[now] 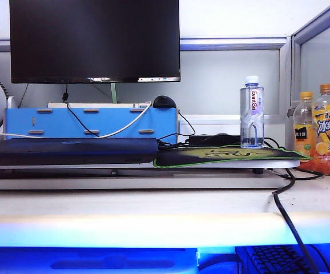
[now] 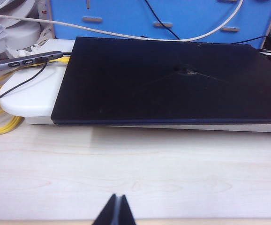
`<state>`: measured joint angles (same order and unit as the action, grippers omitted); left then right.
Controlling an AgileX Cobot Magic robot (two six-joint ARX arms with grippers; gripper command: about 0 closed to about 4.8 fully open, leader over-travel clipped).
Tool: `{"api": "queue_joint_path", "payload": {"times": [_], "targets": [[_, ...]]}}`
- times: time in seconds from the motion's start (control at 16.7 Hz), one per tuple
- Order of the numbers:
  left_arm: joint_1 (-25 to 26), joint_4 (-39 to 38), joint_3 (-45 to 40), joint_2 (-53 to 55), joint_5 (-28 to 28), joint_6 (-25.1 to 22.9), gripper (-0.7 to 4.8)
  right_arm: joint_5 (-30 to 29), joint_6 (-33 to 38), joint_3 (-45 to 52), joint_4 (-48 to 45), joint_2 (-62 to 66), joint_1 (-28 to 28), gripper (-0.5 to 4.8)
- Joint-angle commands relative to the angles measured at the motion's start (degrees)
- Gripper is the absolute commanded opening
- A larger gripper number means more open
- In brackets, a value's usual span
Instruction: Pick up the mineral water bottle and place it on the laptop.
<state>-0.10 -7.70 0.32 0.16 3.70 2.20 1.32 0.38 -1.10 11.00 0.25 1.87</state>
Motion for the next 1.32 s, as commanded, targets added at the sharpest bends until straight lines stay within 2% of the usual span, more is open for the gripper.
{"api": "queue_joint_path", "payload": {"times": [0.06,0.84,1.02,1.14,1.2,1.32], "targets": [[0.0,0.46,0.09,-0.11,0.17,-0.04,-0.02,0.04,0.02,0.24,0.26,0.02,0.04,-0.01],[0.0,0.46,0.09,-0.11,0.17,-0.04,-0.02,0.07,0.02,0.24,0.2,0.02,0.04,-0.01],[0.0,0.46,0.09,-0.11,0.17,-0.04,-0.02,-0.07,0.13,0.24,-2.36,0.02,0.07,-0.01],[0.0,0.46,0.09,-0.11,0.17,-0.04,-0.02,-0.28,2.29,0.2,-2.23,0.02,0.07,-0.01],[0.0,0.44,0.09,-0.11,0.17,-0.04,-0.02,-1.66,4.74,0.09,-1.64,0.02,0.07,-0.01],[0.0,0.46,0.09,-0.11,0.17,-0.04,-0.02,-9.9,8.9,-0.52,-2.03,0.02,0.31,0.0]]}}
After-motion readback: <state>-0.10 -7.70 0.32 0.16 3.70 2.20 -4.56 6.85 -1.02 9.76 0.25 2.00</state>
